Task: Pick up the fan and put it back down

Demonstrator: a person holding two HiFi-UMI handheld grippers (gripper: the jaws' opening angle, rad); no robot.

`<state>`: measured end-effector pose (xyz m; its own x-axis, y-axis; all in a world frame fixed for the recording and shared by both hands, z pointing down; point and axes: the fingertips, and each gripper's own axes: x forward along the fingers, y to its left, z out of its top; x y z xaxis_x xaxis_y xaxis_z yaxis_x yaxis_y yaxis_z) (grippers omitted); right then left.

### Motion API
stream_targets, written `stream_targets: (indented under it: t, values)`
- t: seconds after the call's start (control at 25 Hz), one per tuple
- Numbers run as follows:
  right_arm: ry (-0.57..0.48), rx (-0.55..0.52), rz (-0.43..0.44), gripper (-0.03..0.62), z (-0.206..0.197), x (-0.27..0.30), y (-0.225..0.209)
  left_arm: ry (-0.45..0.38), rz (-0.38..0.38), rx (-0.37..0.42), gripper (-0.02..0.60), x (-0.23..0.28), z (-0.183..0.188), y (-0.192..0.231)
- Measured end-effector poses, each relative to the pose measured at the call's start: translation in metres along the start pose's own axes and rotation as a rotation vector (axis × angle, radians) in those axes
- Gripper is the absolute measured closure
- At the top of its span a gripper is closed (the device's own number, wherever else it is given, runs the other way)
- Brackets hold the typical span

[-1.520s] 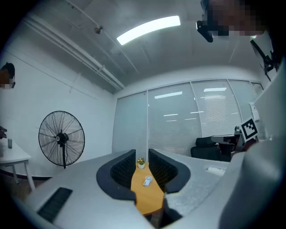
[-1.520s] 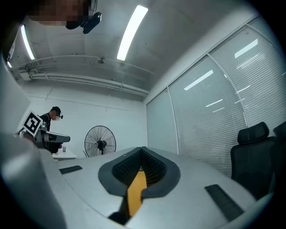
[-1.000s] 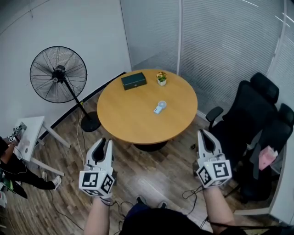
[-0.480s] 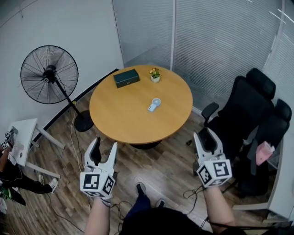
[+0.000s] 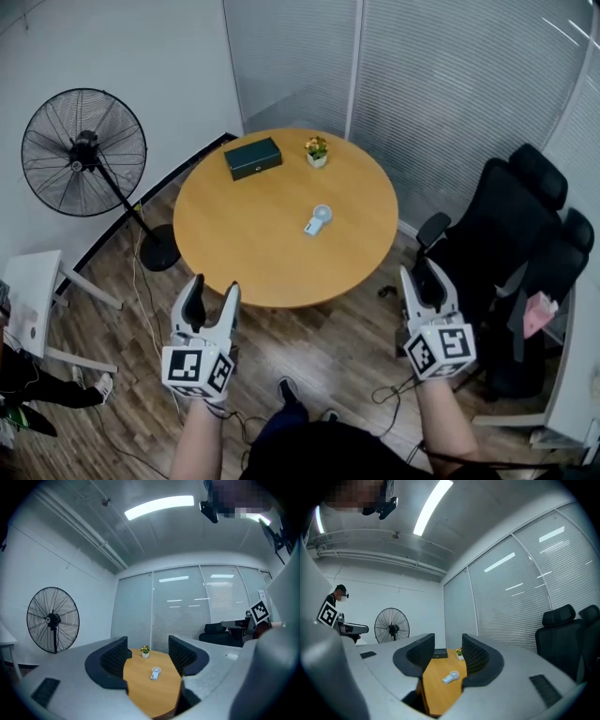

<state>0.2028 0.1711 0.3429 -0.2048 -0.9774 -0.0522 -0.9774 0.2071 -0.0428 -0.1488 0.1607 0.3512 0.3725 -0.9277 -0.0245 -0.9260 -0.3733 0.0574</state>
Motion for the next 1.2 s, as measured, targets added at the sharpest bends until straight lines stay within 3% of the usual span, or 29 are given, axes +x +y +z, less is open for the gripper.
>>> stream_targets:
  t: [0.6,0.88,1.2]
  values:
    - [0.064,-0.028,-0.085,0.410,-0.019,0.105,0.026,0.036,-0.092,-0.072,0.318,0.105,-0.027,0.086]
    - [0.077,-0.029,-0.105,0.410,-0.027,0.129,0.031,0.065,-0.125,-0.080,0.318,0.134,-0.038,0.103]
    - [0.101,0.001,-0.107,0.411,-0.049,0.165,0.001,0.101,-0.144,-0.067,0.318,0.183,-0.054,0.093]
